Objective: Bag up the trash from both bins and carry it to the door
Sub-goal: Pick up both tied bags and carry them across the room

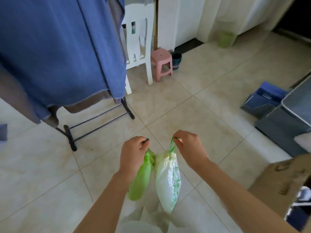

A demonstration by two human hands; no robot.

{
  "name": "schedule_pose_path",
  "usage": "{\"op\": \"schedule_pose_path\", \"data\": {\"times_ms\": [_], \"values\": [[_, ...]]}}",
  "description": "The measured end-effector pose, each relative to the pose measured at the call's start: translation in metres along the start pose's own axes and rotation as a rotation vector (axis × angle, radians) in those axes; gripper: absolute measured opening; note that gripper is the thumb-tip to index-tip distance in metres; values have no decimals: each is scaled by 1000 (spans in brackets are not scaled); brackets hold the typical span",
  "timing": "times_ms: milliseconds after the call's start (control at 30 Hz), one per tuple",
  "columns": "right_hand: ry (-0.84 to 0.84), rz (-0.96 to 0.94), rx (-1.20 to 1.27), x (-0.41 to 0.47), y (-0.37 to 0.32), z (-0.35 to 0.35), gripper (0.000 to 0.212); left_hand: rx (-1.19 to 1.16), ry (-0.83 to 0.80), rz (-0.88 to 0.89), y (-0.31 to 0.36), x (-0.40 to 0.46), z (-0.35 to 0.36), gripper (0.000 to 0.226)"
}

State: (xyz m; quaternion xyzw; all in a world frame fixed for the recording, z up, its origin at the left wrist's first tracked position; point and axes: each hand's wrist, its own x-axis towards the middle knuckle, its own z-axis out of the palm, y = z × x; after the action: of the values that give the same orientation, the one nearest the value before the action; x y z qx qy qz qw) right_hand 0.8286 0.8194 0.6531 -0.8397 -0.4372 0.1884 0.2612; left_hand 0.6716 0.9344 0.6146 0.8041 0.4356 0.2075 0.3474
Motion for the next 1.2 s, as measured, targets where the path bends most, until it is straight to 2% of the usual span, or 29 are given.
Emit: {"op": "schedule_pose_path", "data": {"times_ms": [267, 600, 833, 1000, 1200], "values": [[98, 115, 1, 117, 58, -60, 12, -6, -111, 88, 56, 140, 66, 18], [219, 365, -10, 268, 141, -140, 13, 35, -393, 292, 137, 327, 168, 18], [296, 449, 38, 353, 211, -206, 11, 8, -422, 419, 209, 438, 245, 18], [330, 440, 41, 424, 270, -253, 10, -23, -453, 447, 260, 515, 306, 20], [353, 380, 63, 514, 332, -323, 8, -150, -486, 314, 320, 611, 381, 29]]}}
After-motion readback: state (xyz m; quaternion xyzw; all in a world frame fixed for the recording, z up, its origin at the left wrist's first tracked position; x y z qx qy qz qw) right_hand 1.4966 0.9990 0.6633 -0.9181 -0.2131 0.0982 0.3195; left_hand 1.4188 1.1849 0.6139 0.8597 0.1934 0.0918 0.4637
